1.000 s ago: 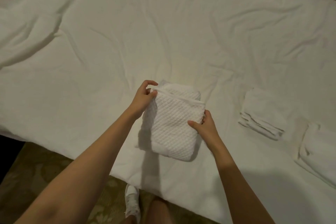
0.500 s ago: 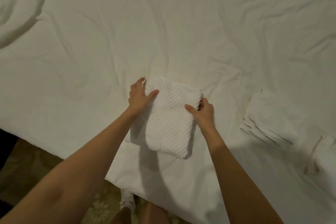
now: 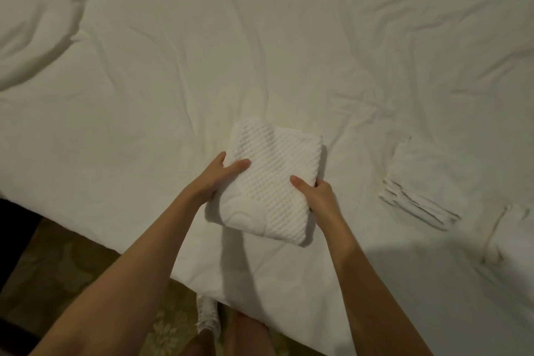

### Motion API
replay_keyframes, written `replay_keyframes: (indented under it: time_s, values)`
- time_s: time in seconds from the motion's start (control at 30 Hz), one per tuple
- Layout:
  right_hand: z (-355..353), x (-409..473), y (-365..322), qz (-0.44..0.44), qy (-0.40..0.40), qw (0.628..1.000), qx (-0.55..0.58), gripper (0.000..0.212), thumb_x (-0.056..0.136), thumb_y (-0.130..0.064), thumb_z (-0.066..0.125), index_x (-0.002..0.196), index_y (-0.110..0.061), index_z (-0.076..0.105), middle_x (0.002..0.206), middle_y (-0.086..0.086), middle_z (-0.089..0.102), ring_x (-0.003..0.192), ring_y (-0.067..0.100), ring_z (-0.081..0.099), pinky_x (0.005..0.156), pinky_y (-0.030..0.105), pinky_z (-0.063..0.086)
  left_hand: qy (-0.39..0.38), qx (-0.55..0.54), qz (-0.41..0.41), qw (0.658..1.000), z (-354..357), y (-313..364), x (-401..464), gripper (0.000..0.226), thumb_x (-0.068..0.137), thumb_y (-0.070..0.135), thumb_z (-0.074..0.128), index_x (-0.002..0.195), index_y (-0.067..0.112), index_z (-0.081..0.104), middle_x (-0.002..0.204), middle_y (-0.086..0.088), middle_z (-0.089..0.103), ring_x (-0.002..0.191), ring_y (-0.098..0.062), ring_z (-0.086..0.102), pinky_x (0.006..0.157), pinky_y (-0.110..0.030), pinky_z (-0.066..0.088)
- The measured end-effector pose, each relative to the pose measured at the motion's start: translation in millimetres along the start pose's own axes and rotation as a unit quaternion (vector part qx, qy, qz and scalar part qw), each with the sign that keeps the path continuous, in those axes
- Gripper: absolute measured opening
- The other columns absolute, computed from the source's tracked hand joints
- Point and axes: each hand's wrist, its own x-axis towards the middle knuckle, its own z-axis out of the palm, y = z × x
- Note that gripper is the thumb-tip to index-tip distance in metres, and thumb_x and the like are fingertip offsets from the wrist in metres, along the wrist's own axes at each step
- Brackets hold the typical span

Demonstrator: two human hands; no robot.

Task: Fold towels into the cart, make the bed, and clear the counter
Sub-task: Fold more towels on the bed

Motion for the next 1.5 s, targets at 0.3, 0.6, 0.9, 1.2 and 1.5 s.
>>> replay_keyframes:
  time_s: [0.3,0.6,0.9,1.2,1.5]
  values:
    - [-46.3,-103.8,-4.6,-0.062,0.004,0.994,0.091,0.036,0.083,-0.021,0.071,0.115,-0.015,0.055,0.102,-0.001,0.066,0.089,0.013,0.066,0.071,0.027,0.055,-0.067,-0.031,0.092,0.993,34.8,20.9,-102.9,0.066,0.069,0.046,0.071,0.125,0.027,0.043,0.118,0.008,0.059,0.104,-0.012,0.061,0.083,-0.028,0.051]
    - [-85.1,-202.4,52.5,-0.126,-0.008,0.984,0.126,0.044,0.086,-0.024,0.067,0.126,-0.011,0.054,0.112,0.003,0.068,0.096,0.014,0.068,0.072,0.023,0.056,-0.128,-0.060,0.139,0.980,73.3,-8.8,-199.3,0.061,0.075,0.036,0.073,0.128,0.025,0.045,0.121,0.002,0.062,0.105,-0.016,0.064,0.088,-0.033,0.054]
    - [-118.9,-265.6,101.9,-0.097,-0.048,0.989,0.101,0.085,0.072,-0.049,0.071,0.141,-0.017,0.035,0.130,0.003,0.057,0.111,0.016,0.061,0.088,0.031,0.052,-0.108,-0.132,0.160,0.972,101.1,-31.7,-260.7,0.034,0.088,0.018,0.064,0.119,0.025,0.052,0.114,0.001,0.066,0.097,-0.015,0.068,0.076,-0.029,0.056]
    - [-197.7,-245.5,88.2,-0.126,0.000,0.991,0.038,0.060,0.085,-0.016,0.069,0.133,-0.018,0.034,0.129,0.008,0.051,0.111,0.019,0.056,0.081,0.026,0.050,-0.089,-0.197,0.124,0.968,187.5,-36.5,-257.3,0.052,0.081,0.023,0.073,0.126,0.026,0.046,0.118,0.001,0.065,0.100,-0.020,0.067,0.079,-0.034,0.056]
    - [-322.4,-132.0,56.9,-0.143,-0.048,0.972,-0.182,0.054,0.084,-0.005,0.068,0.132,-0.009,0.043,0.126,0.009,0.051,0.107,0.018,0.051,0.085,0.028,0.041,0.009,-0.353,0.024,0.935,352.1,-68.4,-187.1,0.042,0.089,0.005,0.060,0.127,0.014,0.043,0.125,-0.009,0.059,0.106,-0.023,0.063,0.089,-0.040,0.051]
